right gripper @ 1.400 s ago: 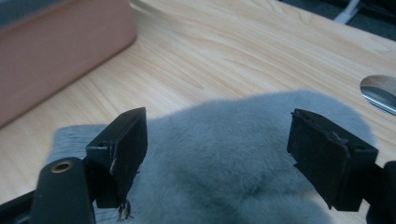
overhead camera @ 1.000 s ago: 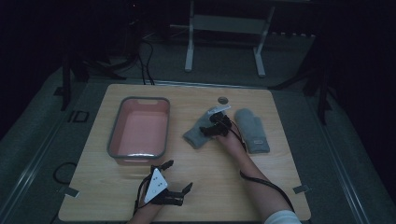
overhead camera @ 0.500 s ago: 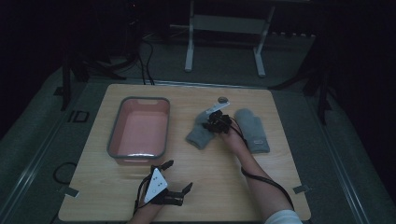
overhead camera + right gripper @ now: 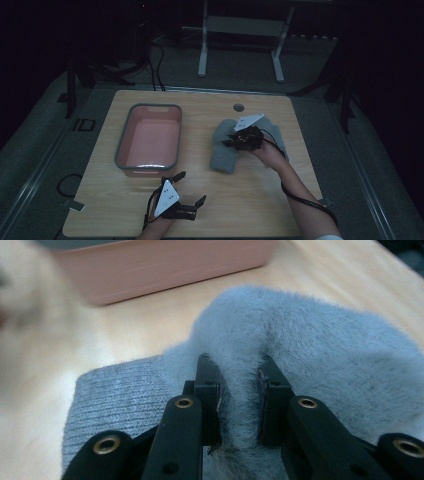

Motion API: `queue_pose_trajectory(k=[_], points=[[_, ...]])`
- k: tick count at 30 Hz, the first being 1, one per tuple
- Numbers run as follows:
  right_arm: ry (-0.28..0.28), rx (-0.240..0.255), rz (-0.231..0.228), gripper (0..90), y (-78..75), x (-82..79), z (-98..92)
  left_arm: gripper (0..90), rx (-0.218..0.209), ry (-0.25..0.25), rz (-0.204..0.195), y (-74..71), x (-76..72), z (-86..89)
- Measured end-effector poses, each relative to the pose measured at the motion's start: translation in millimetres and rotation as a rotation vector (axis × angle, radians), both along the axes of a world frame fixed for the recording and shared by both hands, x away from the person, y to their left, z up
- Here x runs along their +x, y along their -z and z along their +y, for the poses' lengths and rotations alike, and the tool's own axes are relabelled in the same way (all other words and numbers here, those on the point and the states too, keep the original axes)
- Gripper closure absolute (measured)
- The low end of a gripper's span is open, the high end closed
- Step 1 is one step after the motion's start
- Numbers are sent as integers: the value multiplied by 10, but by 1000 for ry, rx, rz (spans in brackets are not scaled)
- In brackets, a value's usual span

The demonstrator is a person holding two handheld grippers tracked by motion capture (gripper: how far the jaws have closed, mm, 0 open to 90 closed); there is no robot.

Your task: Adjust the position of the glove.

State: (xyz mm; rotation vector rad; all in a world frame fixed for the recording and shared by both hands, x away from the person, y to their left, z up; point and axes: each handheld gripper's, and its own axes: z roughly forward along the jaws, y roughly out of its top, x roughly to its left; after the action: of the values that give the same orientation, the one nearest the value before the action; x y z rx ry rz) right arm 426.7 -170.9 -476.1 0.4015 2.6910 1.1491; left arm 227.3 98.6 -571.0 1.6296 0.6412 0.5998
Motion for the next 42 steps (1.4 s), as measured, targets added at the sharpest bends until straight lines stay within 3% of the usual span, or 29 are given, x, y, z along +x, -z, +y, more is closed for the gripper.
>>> queue_pose_trajectory(k=[2,4,5,6,9,10,11,13,14,15,16,17,19,25,28,29,31,33,36,38,40,41,42], points=[[-41,4,27,762,-17,-43,-60,8,0,-1,0,0,-1,-2],[-89,-11,84,759,33,-67,-127,8,-3,0,2,0,3,3],[-89,-11,84,759,33,-67,-127,8,-3,0,2,0,3,3],[-123,-35,114,755,138,-82,-143,8,-5,-1,4,0,4,3],[-169,-108,142,738,290,-91,-131,8,-4,0,4,0,3,2],[-172,-140,134,709,347,-99,-123,8,-4,0,4,0,3,2],[-172,-140,134,709,347,-99,-123,8,-4,0,4,0,4,2],[-170,-211,104,602,462,-101,-114,8,-11,7,9,1,6,5],[-154,-207,131,487,524,-69,-131,8,-14,11,15,0,8,5],[-154,-207,131,487,524,-69,-131,8,-13,9,14,0,8,4],[-124,-192,171,321,541,-34,-153,8,-13,9,14,0,7,4],[-124,-192,171,321,541,-34,-153,8,-13,9,14,0,7,4],[-108,-190,174,198,590,-27,-190,8,-12,9,14,0,7,3],[-18,-150,162,171,532,-42,-278,8,-13,11,14,0,7,4],[37,-69,130,134,430,-135,-393,8,-14,13,13,0,6,4],[66,-47,114,149,404,-179,-437,8,-13,13,14,0,6,3],[80,-45,126,181,391,-194,-466,8,-12,13,13,0,5,2],[103,-33,196,228,355,-175,-551,8,-12,12,14,0,6,2],[153,26,209,287,299,-184,-686,8,-15,11,16,0,8,4],[185,38,211,296,268,-193,-770,8,-14,10,16,0,8,3],[241,1,179,316,231,-199,-845,8,-14,10,16,0,7,3],[257,9,186,321,217,-196,-872,8,-15,10,17,0,9,4],[309,34,170,342,171,-180,-954,8,-18,10,20,0,10,5]])
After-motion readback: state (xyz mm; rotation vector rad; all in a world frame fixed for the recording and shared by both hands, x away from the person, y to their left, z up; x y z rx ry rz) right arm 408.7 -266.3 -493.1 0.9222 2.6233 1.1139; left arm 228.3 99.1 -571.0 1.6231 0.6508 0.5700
